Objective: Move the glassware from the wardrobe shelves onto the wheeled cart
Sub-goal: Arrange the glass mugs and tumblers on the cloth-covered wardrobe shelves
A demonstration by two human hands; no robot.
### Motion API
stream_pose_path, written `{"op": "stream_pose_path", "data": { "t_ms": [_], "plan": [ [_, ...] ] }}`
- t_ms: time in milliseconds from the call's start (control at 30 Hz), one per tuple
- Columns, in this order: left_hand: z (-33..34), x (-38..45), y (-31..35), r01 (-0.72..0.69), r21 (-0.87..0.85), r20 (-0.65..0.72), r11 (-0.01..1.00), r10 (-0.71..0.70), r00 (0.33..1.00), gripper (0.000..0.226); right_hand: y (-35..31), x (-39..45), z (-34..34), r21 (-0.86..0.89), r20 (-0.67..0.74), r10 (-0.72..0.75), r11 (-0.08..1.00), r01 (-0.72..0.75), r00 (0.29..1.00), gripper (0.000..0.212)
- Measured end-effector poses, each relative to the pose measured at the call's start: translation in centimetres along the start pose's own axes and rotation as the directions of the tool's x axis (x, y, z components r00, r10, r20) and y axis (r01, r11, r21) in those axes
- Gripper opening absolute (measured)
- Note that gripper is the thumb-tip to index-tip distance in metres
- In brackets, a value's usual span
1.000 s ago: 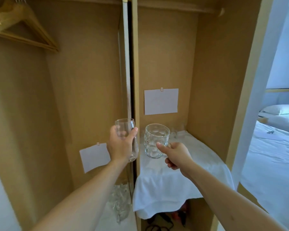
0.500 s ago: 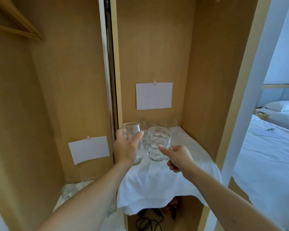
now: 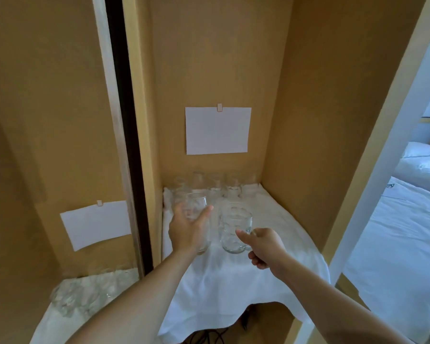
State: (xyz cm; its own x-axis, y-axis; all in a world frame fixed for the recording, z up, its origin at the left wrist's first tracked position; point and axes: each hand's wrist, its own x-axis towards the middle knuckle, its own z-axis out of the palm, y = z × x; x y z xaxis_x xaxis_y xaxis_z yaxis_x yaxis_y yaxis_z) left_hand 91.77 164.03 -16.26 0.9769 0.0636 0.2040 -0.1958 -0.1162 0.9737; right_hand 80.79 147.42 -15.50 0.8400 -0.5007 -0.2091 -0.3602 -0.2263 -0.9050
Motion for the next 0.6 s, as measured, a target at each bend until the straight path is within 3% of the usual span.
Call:
{"op": "stream_pose_path", "data": {
  "t_ms": [133,333,600],
  "plan": [
    [2.2,3.1,-2.6,0.028,0.04,0.052,0.999,-0.03,0.998,0.076,0.8,5.2,1.0,0.018,0.006,0.055,0.998,-0.055,0.998,0.041],
    [4.7,7.5,-6.2,0.049,0.101,0.084,0.994,-0.058,0.995,0.061,2.0,11.8,2.3,0.03,-0.008,0.091,0.995,-0.091,0.996,0.04],
    [7.7,10.9,-9.3,0.04,0.101,0.173,0.994,-0.057,0.983,0.075,3.9,17.8,3.1,0.112,-0.014,0.097,0.989,-0.095,0.995,0.043]
  ]
}}
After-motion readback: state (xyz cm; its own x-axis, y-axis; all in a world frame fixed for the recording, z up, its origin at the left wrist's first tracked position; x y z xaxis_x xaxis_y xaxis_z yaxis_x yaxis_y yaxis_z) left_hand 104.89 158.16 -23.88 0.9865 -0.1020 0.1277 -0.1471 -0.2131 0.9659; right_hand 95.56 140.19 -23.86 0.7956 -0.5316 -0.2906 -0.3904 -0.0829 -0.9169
